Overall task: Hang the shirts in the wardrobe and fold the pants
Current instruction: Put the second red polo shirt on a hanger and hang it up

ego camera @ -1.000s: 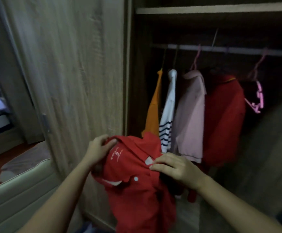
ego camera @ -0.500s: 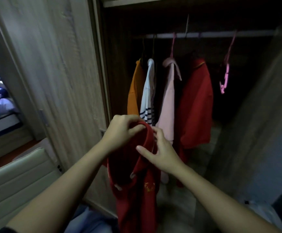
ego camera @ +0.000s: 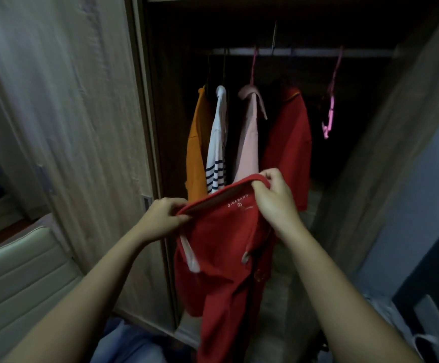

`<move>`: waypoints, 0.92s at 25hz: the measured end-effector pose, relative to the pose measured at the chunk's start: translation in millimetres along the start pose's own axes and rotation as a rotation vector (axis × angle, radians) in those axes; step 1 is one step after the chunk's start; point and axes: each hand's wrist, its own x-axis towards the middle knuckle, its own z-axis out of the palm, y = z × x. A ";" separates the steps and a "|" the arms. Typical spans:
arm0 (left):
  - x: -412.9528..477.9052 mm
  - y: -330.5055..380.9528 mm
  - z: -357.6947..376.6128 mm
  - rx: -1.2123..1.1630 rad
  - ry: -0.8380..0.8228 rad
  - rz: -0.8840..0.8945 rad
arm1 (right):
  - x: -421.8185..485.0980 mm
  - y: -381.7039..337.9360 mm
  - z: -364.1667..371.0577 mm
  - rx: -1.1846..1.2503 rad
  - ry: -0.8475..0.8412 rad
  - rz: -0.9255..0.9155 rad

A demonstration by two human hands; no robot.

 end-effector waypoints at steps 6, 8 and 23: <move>2.9 -21.9 -26.1 -0.126 0.387 -0.263 | -4.8 25.6 -7.9 -0.301 -0.036 0.103; -3.9 -29.2 -21.5 -0.078 0.275 -0.243 | -15.3 32.5 -13.2 -0.382 -0.077 0.182; 8.4 17.6 -70.5 -0.197 0.571 -0.212 | -51.8 32.4 -12.9 -0.500 -0.120 -0.291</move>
